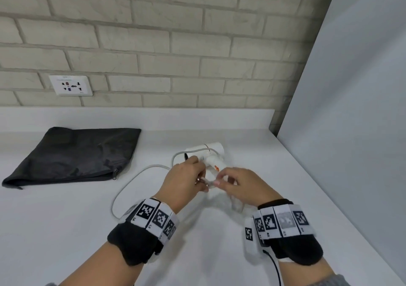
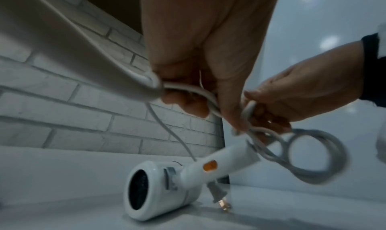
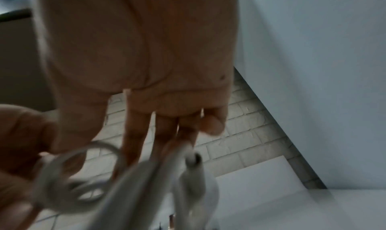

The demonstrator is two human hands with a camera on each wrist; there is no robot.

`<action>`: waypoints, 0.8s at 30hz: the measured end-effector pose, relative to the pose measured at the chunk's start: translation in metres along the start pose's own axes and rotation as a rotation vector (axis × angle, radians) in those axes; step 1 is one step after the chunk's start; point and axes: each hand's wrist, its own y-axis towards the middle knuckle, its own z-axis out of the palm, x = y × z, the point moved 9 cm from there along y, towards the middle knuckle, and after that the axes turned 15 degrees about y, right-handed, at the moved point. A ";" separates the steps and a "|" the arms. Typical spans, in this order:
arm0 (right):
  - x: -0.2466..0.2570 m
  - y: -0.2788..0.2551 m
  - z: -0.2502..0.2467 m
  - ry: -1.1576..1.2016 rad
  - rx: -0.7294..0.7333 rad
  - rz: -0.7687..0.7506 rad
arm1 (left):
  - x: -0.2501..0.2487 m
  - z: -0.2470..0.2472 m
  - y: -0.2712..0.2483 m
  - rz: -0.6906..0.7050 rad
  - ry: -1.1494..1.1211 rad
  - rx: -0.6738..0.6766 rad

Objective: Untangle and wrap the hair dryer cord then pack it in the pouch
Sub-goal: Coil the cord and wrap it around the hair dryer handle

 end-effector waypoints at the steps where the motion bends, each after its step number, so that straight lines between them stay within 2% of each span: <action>1: -0.006 -0.002 0.009 0.010 0.078 0.042 | 0.002 0.003 -0.003 0.011 0.078 0.029; 3: -0.009 -0.001 0.017 -0.040 0.124 0.027 | -0.003 0.011 -0.009 0.072 0.141 0.077; 7: 0.000 0.017 -0.011 0.100 -0.195 -0.042 | -0.022 0.014 -0.018 0.177 0.073 0.041; 8: 0.002 0.025 -0.014 0.089 -0.208 -0.051 | -0.024 0.014 -0.018 0.195 0.053 0.033; 12: -0.001 0.060 0.010 -0.119 0.051 0.026 | -0.032 0.011 -0.019 0.272 -0.011 0.034; 16: 0.012 0.081 0.021 -0.243 0.170 -0.015 | -0.031 0.009 -0.020 0.296 -0.061 0.032; 19: 0.015 0.083 0.040 -0.373 0.346 0.015 | -0.029 0.003 -0.022 0.308 -0.102 0.006; 22: -0.001 0.070 0.052 -0.457 0.566 0.162 | -0.014 0.000 -0.020 0.245 -0.155 -0.016; 24: -0.010 0.063 0.046 -0.401 0.609 0.237 | 0.004 0.001 -0.019 0.148 -0.181 -0.023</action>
